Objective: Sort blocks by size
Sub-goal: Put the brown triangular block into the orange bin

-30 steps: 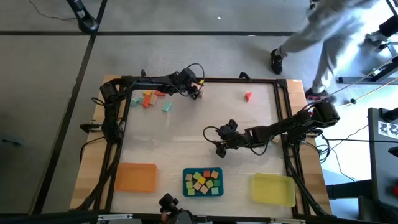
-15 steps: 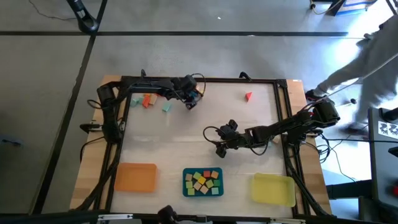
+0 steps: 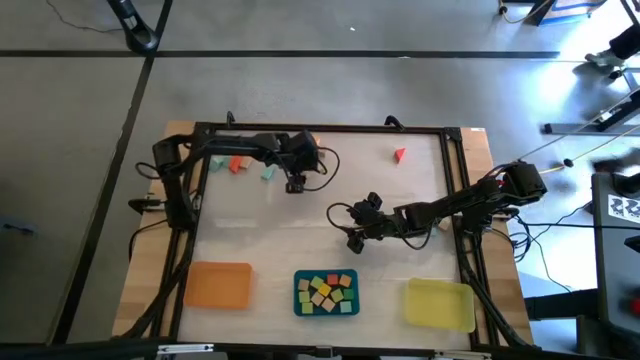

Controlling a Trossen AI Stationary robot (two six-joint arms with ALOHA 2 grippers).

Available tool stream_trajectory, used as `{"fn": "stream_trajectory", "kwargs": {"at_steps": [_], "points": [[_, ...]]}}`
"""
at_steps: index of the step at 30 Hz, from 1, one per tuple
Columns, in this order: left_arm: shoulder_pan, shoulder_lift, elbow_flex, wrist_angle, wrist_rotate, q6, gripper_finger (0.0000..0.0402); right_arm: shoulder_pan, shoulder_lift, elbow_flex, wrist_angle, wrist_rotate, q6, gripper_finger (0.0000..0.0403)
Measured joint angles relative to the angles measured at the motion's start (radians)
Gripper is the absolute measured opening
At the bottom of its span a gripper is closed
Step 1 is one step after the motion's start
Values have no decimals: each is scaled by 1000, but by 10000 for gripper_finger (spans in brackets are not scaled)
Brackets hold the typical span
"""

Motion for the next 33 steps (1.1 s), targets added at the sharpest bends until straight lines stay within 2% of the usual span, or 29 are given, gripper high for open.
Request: {"fn": "stream_trajectory", "kwargs": {"at_steps": [13,16,24,33], "points": [[42,87,0,52,35,41,234,0,0,0,-1,0,0,286],[39,93,0,70,62,37,212,0,0,0,-1,0,0,286],[39,94,0,74,99,6,111,0,0,0,-1,2,0,286],[9,71,2,23,95,-69,112,0,0,0,-1,2,0,286]]}}
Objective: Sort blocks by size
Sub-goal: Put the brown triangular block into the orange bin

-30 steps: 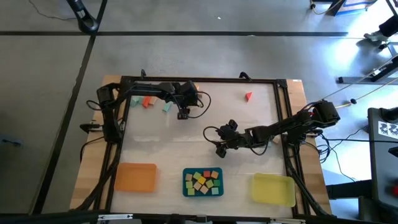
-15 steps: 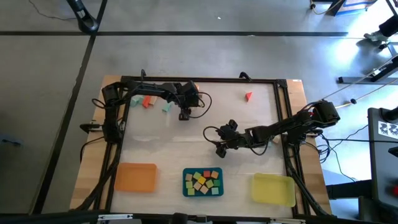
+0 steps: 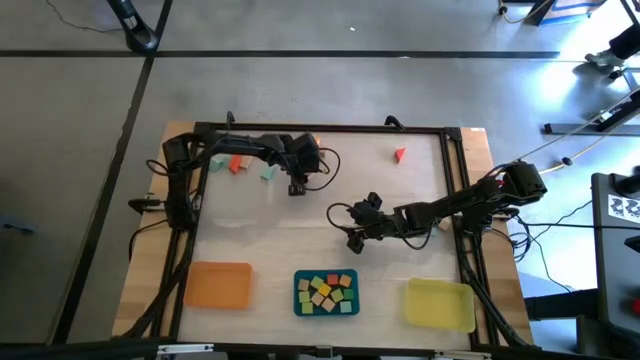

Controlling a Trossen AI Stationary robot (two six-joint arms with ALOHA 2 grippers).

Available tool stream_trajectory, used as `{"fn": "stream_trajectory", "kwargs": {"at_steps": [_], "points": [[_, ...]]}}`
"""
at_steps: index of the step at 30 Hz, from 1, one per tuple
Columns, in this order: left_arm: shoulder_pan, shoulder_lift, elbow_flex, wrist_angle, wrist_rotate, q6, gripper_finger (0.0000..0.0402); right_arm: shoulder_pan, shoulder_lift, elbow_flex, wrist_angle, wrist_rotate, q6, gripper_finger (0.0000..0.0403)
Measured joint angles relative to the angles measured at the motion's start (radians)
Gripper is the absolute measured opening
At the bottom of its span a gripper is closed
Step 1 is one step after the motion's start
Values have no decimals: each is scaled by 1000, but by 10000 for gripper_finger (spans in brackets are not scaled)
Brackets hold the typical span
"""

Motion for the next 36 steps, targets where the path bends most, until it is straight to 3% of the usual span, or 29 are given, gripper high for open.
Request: {"fn": "stream_trajectory", "kwargs": {"at_steps": [10,23,29,36], "points": [[-178,-218,4,-233,-3,-182,109,0,0,0,1,-18,4,286],[-635,-607,-3,-401,2,-621,111,0,0,0,0,-18,4,286],[-860,-661,-41,-422,6,-887,118,0,0,0,1,-18,4,286],[-1059,-660,-149,-447,-58,-1186,115,0,0,0,2,-33,4,286]]}}
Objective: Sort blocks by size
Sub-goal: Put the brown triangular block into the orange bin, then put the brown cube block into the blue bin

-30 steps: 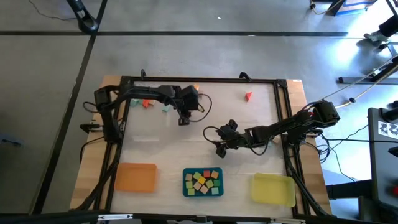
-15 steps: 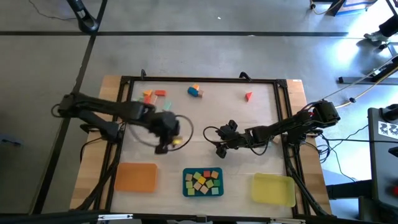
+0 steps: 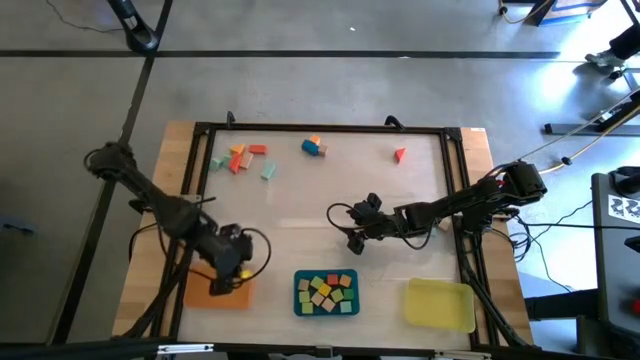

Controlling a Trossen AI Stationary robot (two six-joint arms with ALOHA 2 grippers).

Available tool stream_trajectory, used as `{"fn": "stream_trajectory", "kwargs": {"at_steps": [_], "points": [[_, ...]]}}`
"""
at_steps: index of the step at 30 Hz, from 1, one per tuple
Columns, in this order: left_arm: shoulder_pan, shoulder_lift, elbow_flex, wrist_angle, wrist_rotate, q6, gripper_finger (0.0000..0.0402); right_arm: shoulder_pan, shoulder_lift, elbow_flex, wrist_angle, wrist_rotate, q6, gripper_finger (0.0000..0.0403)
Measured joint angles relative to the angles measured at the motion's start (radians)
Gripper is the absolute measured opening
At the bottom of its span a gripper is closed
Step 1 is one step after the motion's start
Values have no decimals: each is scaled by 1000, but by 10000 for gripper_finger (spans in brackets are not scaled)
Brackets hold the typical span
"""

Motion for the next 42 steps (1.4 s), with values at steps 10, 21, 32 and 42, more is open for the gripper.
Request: {"fn": "stream_trajectory", "kwargs": {"at_steps": [10,21,32,42], "points": [[-144,1,-314,243,-23,-301,116,0,0,0,9,-13,0,286],[-150,1,-398,262,-22,-409,165,0,0,0,13,-13,0,286],[-93,-56,-357,263,1,-295,200,-9,-2,0,35,3,-3,286],[-30,-222,-332,293,-434,-80,204,-154,-3,53,52,-13,-151,286]]}}
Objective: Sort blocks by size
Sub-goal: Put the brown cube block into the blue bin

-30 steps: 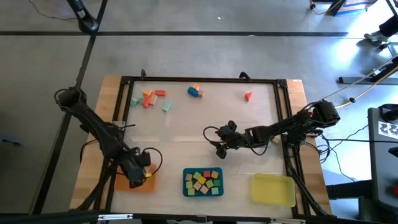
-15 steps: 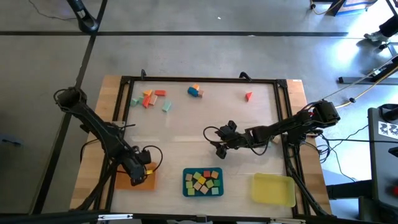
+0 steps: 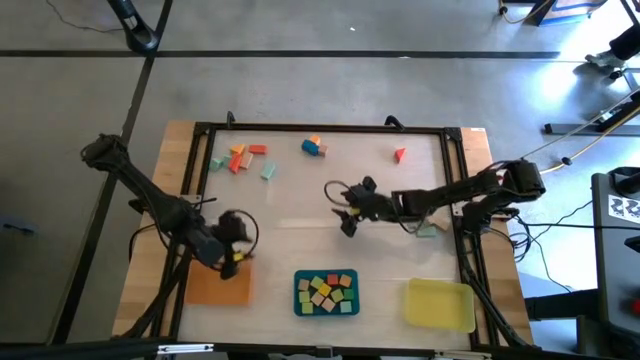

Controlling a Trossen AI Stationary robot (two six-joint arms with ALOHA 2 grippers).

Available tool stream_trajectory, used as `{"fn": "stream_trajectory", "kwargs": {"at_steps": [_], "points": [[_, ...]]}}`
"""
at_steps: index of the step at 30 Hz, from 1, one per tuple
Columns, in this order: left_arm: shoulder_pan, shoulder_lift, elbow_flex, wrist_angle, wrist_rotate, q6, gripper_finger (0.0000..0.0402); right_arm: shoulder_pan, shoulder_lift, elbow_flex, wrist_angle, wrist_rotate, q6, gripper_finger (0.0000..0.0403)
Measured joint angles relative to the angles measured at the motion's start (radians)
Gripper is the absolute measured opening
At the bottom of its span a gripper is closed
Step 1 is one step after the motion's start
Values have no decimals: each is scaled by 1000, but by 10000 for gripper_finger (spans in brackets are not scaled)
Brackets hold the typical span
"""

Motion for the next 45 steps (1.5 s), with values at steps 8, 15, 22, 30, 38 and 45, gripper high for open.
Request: {"fn": "stream_trajectory", "kwargs": {"at_steps": [8,15,22,30,38,45], "points": [[56,-8,0,-3,-315,102,203,-215,50,16,79,-109,-140,286],[113,37,0,-2,-342,117,205,-401,166,25,247,-308,-241,286],[173,82,0,6,-345,143,205,-543,303,206,137,-495,-293,286],[209,117,-1,50,-345,194,205,-614,450,514,-205,-529,-314,286],[211,123,-1,47,-345,191,205,-623,553,652,-324,-536,-309,286],[211,123,-1,46,-345,190,205,-616,554,658,-359,-523,-371,286]]}}
